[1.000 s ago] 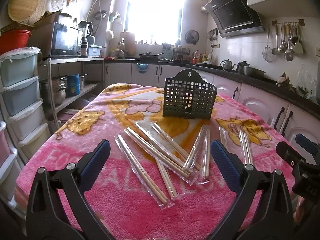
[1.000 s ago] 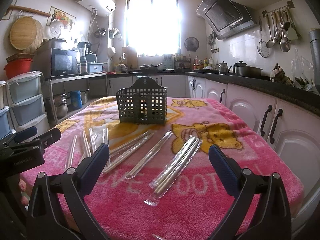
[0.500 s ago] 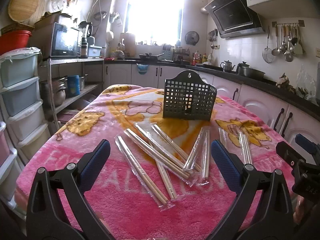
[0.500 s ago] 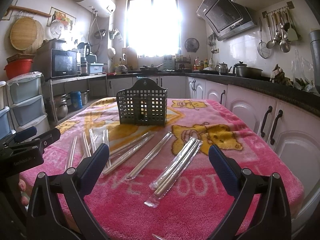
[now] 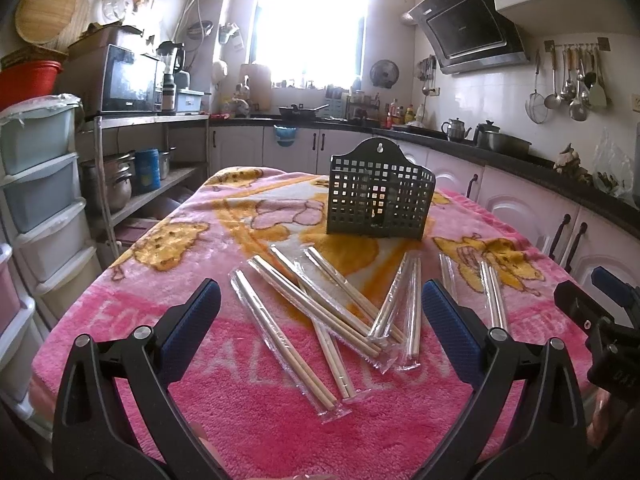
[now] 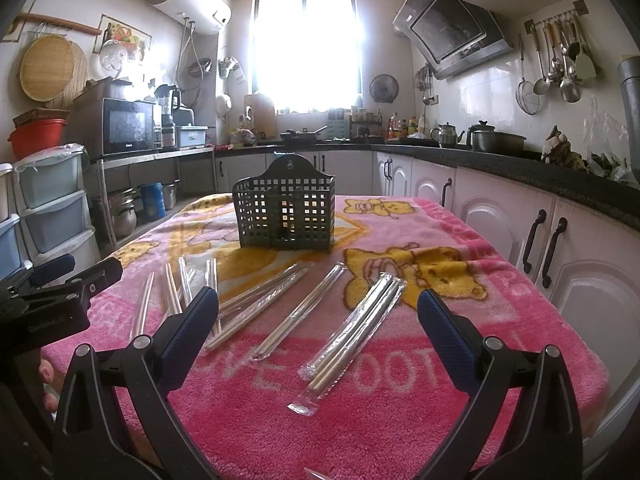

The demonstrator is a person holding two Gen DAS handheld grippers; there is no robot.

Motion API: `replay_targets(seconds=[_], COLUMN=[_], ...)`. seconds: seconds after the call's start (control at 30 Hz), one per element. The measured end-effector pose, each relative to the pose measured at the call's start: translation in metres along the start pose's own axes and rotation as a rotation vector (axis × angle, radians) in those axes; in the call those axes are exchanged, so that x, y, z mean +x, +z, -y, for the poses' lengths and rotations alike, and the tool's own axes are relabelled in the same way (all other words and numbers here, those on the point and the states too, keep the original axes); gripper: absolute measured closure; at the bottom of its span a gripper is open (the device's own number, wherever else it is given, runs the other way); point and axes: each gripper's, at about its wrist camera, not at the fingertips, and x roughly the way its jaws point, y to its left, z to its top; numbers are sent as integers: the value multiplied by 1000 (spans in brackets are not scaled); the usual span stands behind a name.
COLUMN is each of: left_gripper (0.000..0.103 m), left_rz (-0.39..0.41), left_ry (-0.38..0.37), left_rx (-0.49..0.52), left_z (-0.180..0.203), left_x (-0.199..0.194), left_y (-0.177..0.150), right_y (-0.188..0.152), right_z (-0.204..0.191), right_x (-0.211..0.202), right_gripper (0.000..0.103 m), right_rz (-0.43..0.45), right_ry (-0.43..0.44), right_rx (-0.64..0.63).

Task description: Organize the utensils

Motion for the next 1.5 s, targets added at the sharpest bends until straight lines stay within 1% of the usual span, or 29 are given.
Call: replay_targets(seconds=[0.23, 0.4, 0.63, 0.77, 0.87, 0.93, 1.07, 1.2, 1.3, 1.5], left_gripper=[11, 11, 11, 11, 11, 11, 11, 11, 11, 11], left_rz=[-11, -40, -78, -109, -126, -142, -218, -256, -326, -421], left_ry=[5, 19, 31, 42, 43, 17, 44, 27, 50, 25], left_rx=[-6, -44, -100, -111, -119, -125, -132, -165, -167, -191], left_z=[-5, -20, -42, -51, -55, -59, -64, -71, -74, -81], left_x=[9, 16, 25, 33, 40, 45, 65, 84, 104, 136], left_y=[-3, -4, -1, 2, 4, 5, 10, 13, 15, 16], right_y=[3, 5, 13, 21, 27, 31, 39, 46, 48, 52], right_z=[0, 0, -9, -14, -16, -17, -17, -16, -13, -1], right_x=[9, 21, 40, 53, 67, 76, 98, 120, 134, 168], right_gripper=[6, 6, 6, 6, 6, 6, 6, 6, 6, 6], right_rz=[-27, -47, -85, -109, -136, -149, -188, -222, -247, -322], right_ry=[10, 29, 77, 110, 131, 135, 141, 134, 125, 97], right_rx=[-1, -21, -55, -68, -60, -64, -63, -70, -70, -65])
